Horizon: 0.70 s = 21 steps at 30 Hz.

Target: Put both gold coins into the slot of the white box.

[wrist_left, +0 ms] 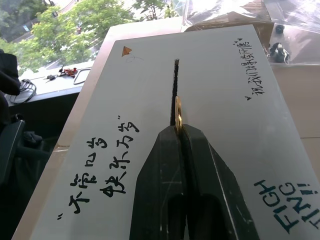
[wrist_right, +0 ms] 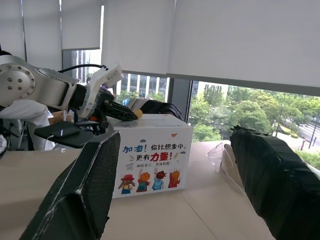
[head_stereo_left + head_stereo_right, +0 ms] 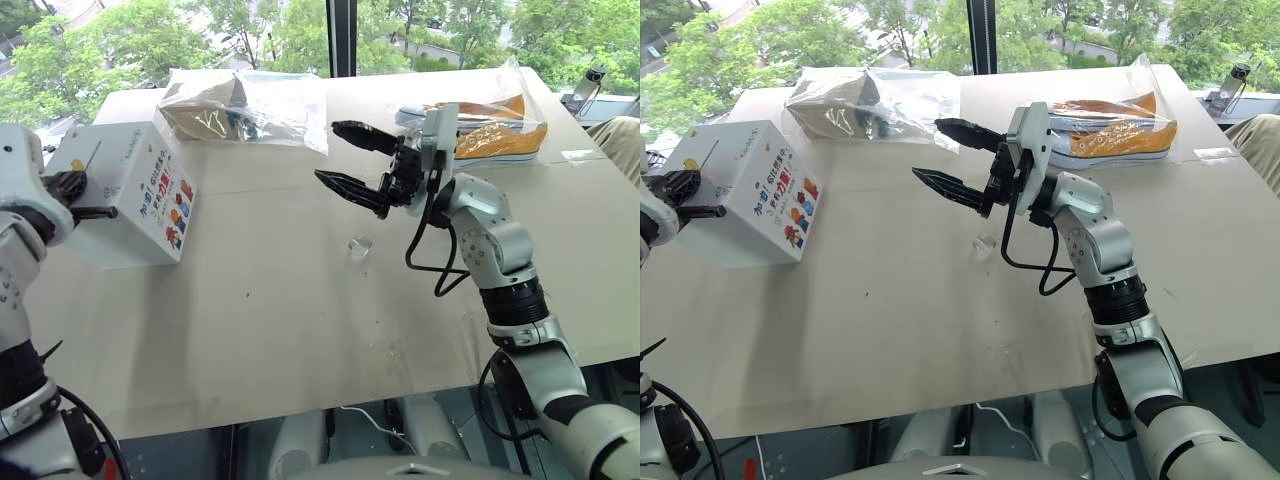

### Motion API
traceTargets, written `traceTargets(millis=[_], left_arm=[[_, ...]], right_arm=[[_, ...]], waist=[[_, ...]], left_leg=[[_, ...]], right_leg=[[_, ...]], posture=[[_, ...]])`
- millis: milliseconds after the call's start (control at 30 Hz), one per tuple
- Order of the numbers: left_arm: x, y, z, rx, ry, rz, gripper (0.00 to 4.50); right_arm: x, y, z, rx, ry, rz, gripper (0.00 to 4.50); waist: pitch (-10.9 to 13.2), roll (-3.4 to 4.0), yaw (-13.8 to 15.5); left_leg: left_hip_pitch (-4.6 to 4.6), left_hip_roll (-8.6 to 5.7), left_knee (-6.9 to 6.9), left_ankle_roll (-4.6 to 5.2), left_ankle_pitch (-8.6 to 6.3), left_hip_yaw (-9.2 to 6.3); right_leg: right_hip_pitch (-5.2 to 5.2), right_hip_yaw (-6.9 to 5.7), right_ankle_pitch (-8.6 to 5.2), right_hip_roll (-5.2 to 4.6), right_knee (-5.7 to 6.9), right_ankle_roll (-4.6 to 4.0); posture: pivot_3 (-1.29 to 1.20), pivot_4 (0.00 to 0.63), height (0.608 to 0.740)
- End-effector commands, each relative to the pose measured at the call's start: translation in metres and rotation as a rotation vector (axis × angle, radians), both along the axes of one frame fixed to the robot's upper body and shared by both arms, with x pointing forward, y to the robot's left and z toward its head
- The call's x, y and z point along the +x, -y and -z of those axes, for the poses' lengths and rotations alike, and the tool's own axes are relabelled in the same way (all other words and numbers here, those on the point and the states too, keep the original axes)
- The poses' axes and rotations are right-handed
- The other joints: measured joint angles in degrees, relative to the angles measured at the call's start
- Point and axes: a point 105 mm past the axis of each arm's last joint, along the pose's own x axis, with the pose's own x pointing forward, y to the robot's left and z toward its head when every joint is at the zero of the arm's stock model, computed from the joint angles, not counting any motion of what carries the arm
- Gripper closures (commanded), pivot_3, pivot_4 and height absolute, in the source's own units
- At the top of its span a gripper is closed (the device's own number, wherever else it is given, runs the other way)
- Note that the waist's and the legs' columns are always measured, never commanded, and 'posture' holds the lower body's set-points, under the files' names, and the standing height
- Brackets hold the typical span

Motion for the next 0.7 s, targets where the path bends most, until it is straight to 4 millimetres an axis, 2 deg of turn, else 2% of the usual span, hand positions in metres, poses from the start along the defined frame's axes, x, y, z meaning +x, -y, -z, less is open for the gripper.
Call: traceTargets(millis=[33,700], left_arm=[[-0.001,-0.013,0.015,-0.023,-0.037,-0.074,4.50],[0.004,-0.008,0.028,-0.050,-0.071,-0.026,4.50]], right_arm=[[-0.003,0.003,-0.009,0.025,0.046,0.004,0.73],[-0.001,0.004,-0.010,0.019,0.056,0.007,0.73]], waist=[[-0.01,0.01,0.01],[-0.03,0.05,-0.08]], left_leg=[[0.00,0.00,0.00,0.00,0.00,0.00],[0.03,0.00,0.01,0.00,0.00,0.01]], right_leg=[[0.00,0.00,0.00,0.00,0.00,0.00],[0.01,0.02,0.01,0.00,0.03,-0.01]], posture=[[0.00,0.150,0.740],[0.00,0.150,0.740]])
